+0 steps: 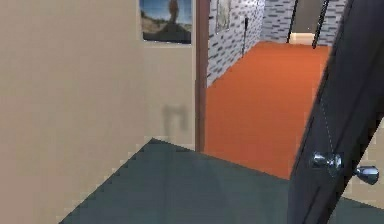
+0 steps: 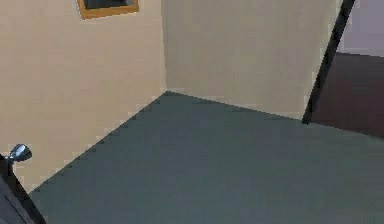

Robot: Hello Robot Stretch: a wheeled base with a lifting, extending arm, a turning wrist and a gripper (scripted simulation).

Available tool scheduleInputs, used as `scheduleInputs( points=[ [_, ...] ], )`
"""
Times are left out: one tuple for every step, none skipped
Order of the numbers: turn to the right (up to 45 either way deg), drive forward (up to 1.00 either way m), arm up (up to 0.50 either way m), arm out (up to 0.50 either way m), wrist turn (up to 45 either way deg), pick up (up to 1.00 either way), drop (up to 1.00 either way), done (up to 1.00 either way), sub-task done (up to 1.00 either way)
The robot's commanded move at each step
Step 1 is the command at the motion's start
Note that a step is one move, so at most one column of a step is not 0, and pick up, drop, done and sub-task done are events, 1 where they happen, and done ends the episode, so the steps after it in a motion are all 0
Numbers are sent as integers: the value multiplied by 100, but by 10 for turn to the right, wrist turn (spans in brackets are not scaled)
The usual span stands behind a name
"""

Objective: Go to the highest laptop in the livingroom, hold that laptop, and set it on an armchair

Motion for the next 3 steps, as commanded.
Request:
scheduleInputs(
  points=[
    [-30,0,0,0,0,0,0,0,0],
    [0,10,0,0,0,0,0,0,0],
    [60,0,0,0,0,0,0,0,0]
  ],
)
